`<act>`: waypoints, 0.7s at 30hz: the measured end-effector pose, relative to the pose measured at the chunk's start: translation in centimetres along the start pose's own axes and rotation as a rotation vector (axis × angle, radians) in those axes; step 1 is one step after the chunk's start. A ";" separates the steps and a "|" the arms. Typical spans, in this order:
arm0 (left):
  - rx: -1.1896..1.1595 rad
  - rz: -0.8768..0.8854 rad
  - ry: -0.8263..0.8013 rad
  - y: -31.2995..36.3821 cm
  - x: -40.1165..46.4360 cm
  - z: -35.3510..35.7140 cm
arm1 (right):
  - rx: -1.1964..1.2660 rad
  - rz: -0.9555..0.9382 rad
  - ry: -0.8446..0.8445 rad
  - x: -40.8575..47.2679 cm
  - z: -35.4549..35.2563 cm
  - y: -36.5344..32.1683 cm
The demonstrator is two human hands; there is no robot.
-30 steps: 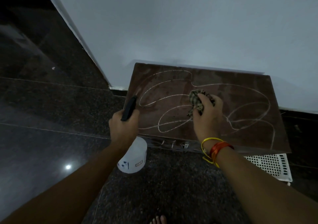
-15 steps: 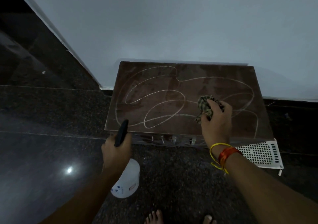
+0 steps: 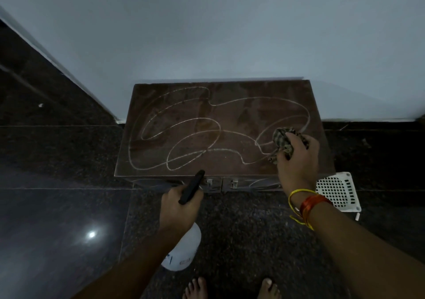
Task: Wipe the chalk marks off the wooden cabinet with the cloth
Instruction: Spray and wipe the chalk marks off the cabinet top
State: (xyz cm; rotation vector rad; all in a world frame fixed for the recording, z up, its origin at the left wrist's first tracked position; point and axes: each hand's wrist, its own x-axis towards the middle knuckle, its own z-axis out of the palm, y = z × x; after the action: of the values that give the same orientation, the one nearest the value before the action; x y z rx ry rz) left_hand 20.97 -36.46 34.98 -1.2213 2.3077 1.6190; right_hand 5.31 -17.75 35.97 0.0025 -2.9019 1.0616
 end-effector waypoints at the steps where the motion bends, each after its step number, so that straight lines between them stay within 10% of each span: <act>1: 0.006 0.018 -0.007 0.4 0.0 0.6 | 0.004 0.002 0.005 0.2 -0.3 0.4; 21: -0.049 0.111 0.150 13.1 3.3 8.7 | 0.069 0.006 0.102 5.3 -5.9 4.8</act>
State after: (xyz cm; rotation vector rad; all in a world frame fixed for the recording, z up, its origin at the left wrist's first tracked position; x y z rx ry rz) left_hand 7.19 -29.51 39.57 -1.2876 2.4810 1.6824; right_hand 0.25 -10.20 37.66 -0.0559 -2.7758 1.1267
